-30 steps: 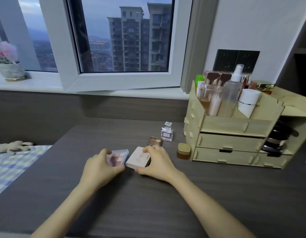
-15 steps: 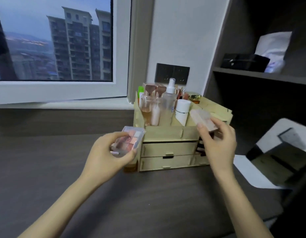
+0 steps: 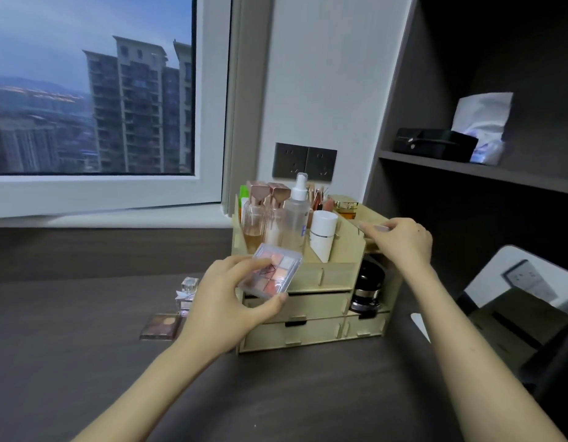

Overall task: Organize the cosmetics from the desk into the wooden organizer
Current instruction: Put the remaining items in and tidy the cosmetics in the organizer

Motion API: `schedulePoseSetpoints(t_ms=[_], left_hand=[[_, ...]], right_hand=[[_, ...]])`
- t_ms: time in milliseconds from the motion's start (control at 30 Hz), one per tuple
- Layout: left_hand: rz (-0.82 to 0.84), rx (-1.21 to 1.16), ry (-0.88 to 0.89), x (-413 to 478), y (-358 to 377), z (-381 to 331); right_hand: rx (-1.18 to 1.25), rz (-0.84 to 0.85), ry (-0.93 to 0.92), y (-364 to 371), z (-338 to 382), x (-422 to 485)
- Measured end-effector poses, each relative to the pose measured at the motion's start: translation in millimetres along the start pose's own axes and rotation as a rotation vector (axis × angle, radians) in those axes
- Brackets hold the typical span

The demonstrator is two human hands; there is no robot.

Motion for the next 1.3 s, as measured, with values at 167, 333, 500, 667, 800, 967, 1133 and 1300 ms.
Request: schedulePoseSetpoints(t_ms=[167,333,500,667,800,967,1133,1300], left_hand=[[0.004,-0.001,0.000,3,4,1],[0.007,0.007,0.000,4,7,0],[0.020,0.031,-0.007,5,11,1],[0.018,0.038,-0.015,9,16,0],[0.027,0.048,0.018,15,17,-6],[0.050,0.051,0.069,21,21,-12],[0.126,-0.007,0.086,24,32,-23],[0.204,-0.016,0.170,20,44,-36]], right_hand=[[0.016,0.081,-0.094,-7,-3,-9],[0.060,0.129,-0.118,-3,-21,-15],[0.020,0.000,-0.263,5,-41,-15],[-0.237,-0.102,-0.370,15,-41,-6],[-0.433,0.000,-0.384,9,-30,-7],[0.209,-0.232,-0.339,-20,-9,-52],[0.781,0.448,0.023,-25,20,-100],[0.941,0.404,0.156,-32,9,-107]])
Point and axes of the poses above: each hand's wrist, its own x-axis towards the middle knuckle, its own y-axis out of the palm, z = x × y, the point moved 1 cm from there along x, towards the middle knuckle, and after that the axes turned 6 degrees about -z, right-handed, at the moved point
